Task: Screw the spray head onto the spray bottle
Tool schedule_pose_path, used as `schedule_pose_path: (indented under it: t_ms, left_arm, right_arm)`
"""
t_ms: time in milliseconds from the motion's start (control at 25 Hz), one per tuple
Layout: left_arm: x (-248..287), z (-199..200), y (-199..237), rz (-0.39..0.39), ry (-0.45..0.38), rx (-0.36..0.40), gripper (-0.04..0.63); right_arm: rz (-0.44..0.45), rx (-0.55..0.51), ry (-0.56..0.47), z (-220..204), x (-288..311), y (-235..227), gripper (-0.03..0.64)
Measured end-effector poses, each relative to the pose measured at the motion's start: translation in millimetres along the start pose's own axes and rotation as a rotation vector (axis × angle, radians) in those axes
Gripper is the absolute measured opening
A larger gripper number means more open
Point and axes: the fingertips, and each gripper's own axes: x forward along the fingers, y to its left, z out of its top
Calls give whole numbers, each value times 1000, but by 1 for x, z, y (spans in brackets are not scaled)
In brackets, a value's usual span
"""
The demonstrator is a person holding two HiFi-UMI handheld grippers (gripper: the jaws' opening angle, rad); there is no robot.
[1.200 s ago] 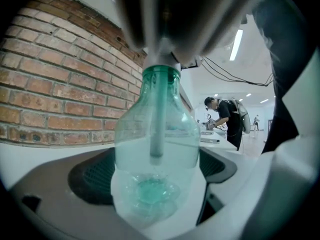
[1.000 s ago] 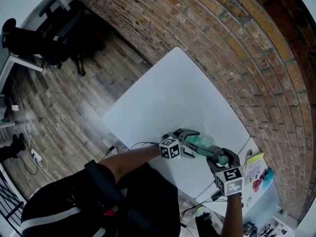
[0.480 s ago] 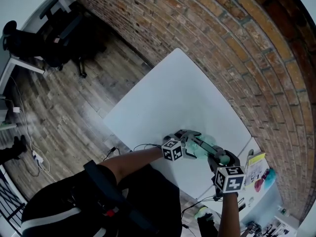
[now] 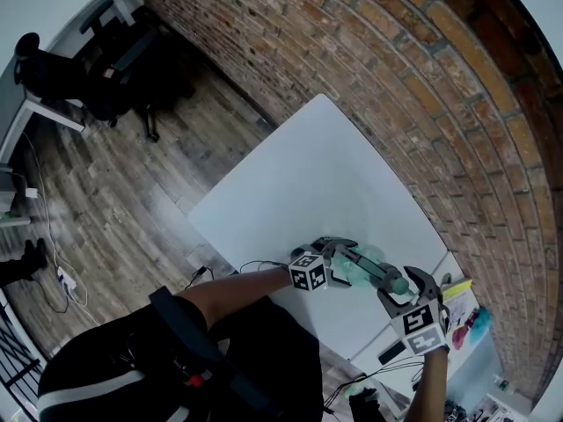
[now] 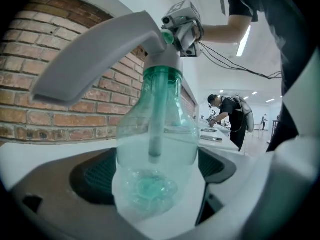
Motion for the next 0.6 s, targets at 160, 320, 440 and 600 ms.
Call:
schedule_pose_path:
  t_ms: [160, 320, 440, 600]
  left_arm:
    - [0, 2, 0, 17, -2, -2, 511]
    - [2, 3, 0, 23, 3, 6, 511]
    - [2, 3, 2, 32, 3, 11, 511]
    - [1, 4, 0, 42, -2, 6, 511]
  right_arm:
    - [34, -387, 126, -10, 9, 12, 281]
    - [49, -670, 210, -15, 19, 15, 281]
    - [62, -712, 241, -15, 22, 14, 281]
    - [86, -538, 206, -13, 22, 14, 281]
